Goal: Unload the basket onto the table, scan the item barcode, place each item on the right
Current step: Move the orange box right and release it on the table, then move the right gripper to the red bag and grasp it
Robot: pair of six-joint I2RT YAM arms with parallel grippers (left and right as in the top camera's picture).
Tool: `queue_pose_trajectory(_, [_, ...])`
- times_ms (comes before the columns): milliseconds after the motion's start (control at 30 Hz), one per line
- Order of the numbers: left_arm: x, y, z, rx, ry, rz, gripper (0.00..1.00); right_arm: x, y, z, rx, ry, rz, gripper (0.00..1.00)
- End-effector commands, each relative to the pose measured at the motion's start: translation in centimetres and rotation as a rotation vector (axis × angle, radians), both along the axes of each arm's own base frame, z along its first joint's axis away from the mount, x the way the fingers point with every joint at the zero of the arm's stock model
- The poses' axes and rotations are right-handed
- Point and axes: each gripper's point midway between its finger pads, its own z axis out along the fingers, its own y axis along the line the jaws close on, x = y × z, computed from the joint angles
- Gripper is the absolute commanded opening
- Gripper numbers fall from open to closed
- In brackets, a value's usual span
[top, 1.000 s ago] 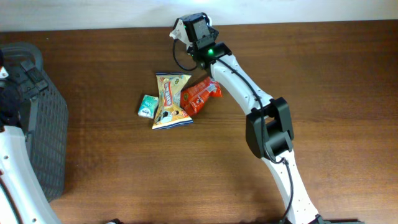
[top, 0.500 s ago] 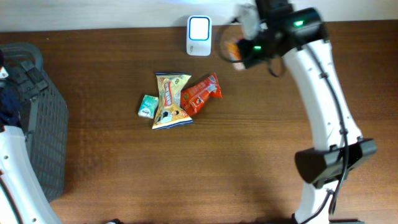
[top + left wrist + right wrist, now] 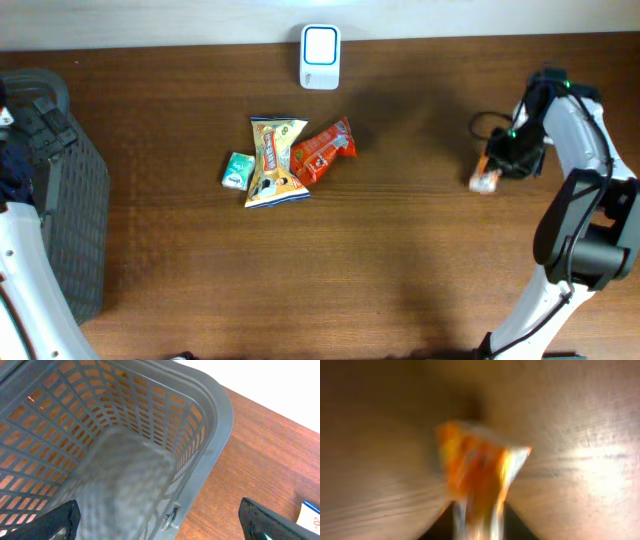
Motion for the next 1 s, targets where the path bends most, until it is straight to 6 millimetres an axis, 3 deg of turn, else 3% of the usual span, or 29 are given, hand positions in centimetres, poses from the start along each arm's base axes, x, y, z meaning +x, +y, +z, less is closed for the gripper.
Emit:
queue_pose_trajectory(0, [0.0,0.3,-0.1,-0.003,-0.002,0.013,0.99,0.1,0.4,0.8,0.031,-0.017,0.013,0.58])
queue_pose_trajectory(67, [0.0,0.3,-0.1,-0.003,-0.002,0.013,0.99,0.6,1.9,1.9,0.09,-0.042,0.069,0.65])
queue_pose_trajectory(167, [0.0,0.3,0.0,-0.003,-0.002,0.013,0.99,2.0,5.1,3.8,0.194,-0.1,0.122,0.67])
queue_pose_trajectory(300, [0.0,0.3,0.0,-0.003,-0.002,0.013,0.99,4.2,12.9,6.3,0.383,-0.221,0.278,0.7])
queue_pose_trajectory(367, [0.0,0.3,0.0,-0.003,-0.002,0.013,0.99,4.5,17.0,7.1,0.453,-0.259,0.355,0.81])
queue_pose_trajectory(467, [0.0,0.3,-0.1,-0.003,-0.002,0.013,0.99,4.6,22.3,7.0,0.453,-0.251,0.381,0.84])
queue_pose_trajectory(533, [0.0,0.3,0.0,-0.003,-0.002,0.013,0.99,4.6,24.5,6.6,0.421,-0.24,0.365,0.84])
queue_pose_trajectory(600, [0.0,0.3,0.0,-0.003,-0.002,0.013,0.99,4.6,26.6,5.9,0.365,-0.232,0.321,0.98])
queue_pose_trajectory(633, [0.0,0.3,0.0,-0.003,-0.002,0.013,0.99,4.6,27.6,5.1,0.316,-0.228,0.288,0.99])
queue_pose_trajectory(767, [0.0,0.3,0.0,-0.003,-0.002,0.013,0.99,4.6,30.5,3.1,0.245,-0.214,0.22,0.99])
queue_pose_trajectory(967, [0.0,0.3,0.0,-0.003,-0.002,0.013,0.99,5.1,33.0,-1.4,0.218,-0.19,0.172,0.99])
